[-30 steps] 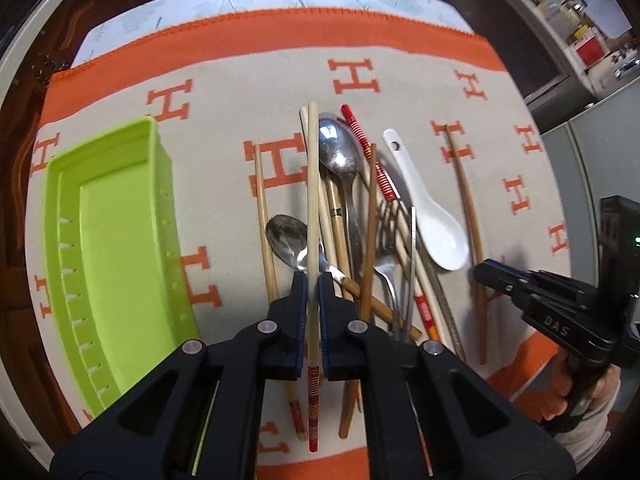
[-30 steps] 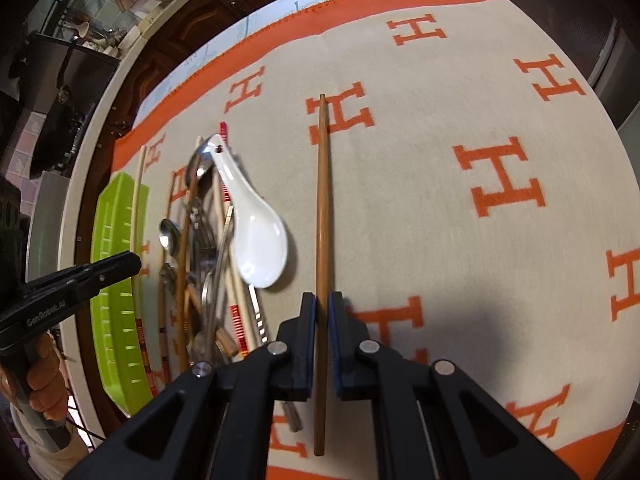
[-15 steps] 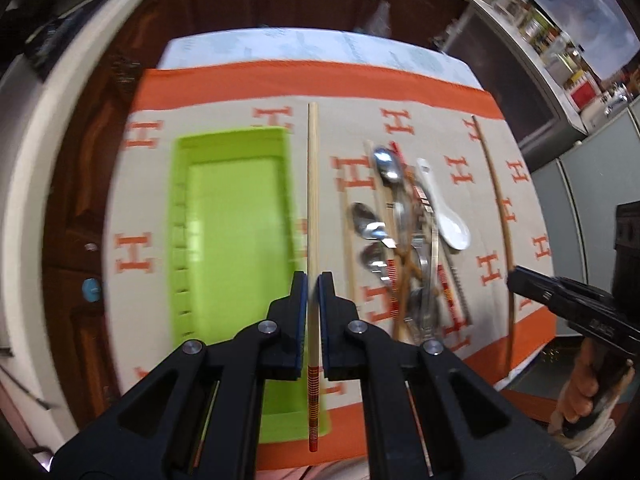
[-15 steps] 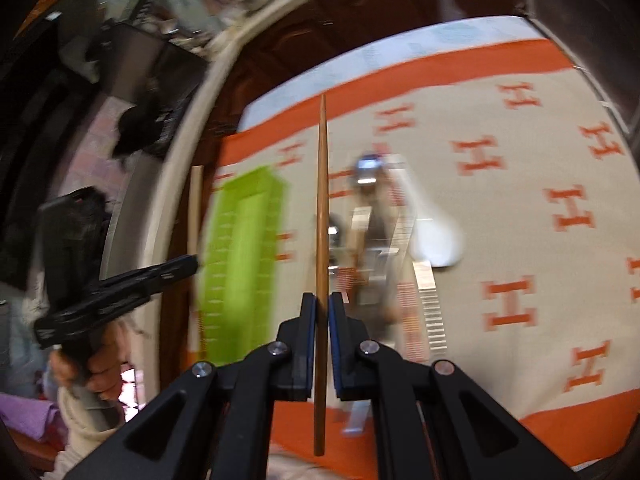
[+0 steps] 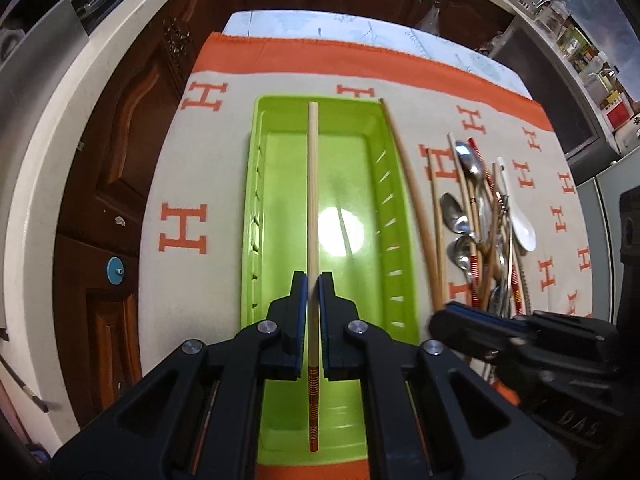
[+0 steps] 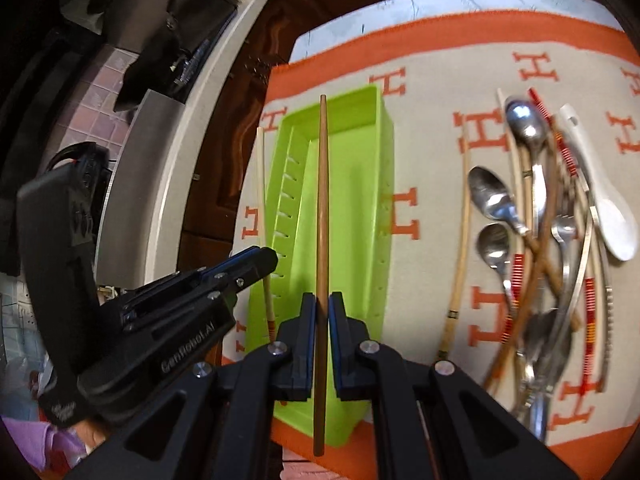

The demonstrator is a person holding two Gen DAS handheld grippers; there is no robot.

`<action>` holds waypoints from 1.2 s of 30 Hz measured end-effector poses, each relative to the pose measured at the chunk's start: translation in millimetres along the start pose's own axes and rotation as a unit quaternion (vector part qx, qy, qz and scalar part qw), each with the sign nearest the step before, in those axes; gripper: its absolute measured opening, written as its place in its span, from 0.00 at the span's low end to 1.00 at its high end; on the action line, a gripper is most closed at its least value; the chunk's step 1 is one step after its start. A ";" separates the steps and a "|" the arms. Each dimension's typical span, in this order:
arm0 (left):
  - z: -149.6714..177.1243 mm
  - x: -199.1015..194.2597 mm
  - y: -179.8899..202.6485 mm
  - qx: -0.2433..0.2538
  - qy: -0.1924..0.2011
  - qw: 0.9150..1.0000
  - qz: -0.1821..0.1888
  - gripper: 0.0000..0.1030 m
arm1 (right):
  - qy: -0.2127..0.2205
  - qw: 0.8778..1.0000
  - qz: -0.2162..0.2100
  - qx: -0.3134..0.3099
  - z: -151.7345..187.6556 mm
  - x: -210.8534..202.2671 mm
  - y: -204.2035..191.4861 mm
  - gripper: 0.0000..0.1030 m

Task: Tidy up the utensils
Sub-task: 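Carry both chopsticks over the green tray and open both tools to drop them, then withdraw both open tools from the tray back toward the utensil pile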

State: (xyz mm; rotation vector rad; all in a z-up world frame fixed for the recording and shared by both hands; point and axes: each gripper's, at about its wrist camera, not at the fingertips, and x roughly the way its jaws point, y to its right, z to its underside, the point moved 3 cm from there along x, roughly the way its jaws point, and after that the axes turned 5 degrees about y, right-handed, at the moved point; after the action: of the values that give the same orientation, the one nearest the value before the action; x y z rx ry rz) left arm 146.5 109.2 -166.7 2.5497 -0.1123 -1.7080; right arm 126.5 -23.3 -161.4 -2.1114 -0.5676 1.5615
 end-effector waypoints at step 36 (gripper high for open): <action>56.3 -49.5 27.4 -0.002 0.082 0.996 -0.047 0.45 | 0.114 0.975 0.148 -0.120 38.8 -73.2 8.3 0.36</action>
State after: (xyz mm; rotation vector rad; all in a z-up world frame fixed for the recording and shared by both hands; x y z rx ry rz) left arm 75.0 85.9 -139.9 2.7208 0.0208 -1.5174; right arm 69.8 -67.4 -119.4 -2.6175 -0.3910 1.4258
